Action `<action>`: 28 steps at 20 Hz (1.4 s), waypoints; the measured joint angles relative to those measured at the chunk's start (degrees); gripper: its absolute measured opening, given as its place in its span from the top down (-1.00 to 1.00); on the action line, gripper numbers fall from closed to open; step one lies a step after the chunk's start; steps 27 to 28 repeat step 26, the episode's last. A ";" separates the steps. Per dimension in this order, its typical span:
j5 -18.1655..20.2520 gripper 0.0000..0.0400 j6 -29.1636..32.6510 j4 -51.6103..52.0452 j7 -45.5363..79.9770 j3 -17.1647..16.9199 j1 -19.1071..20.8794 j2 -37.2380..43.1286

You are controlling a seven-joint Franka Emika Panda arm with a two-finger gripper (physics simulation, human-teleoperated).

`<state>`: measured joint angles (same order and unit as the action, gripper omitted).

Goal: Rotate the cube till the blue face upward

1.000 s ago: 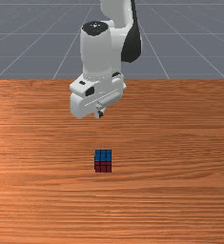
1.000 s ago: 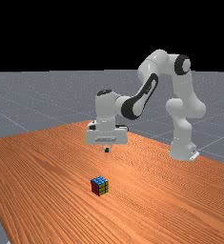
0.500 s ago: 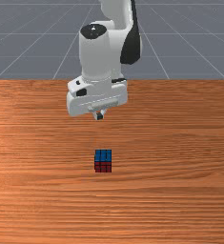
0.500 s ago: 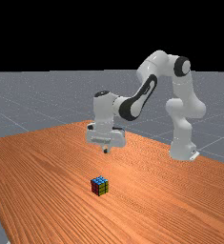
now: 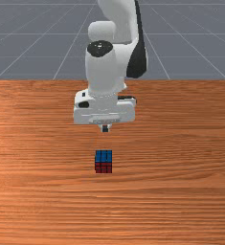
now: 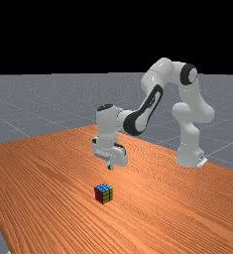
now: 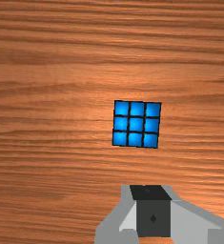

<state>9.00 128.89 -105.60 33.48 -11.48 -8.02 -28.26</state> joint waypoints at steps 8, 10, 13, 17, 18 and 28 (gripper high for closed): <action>1.07 1.00 0.13 9.89 2.78 0.67 0.03 -10.25; 1.22 1.00 0.12 12.22 3.42 0.71 0.19 -12.91; 1.29 1.00 0.31 13.89 3.77 0.80 0.33 -15.63; 1.39 1.00 0.55 14.11 4.01 0.81 0.33 -16.19; 1.66 0.92 0.56 14.03 4.15 1.13 0.24 -16.11; 2.80 0.99 -0.68 13.14 5.87 4.91 -4.06 -15.07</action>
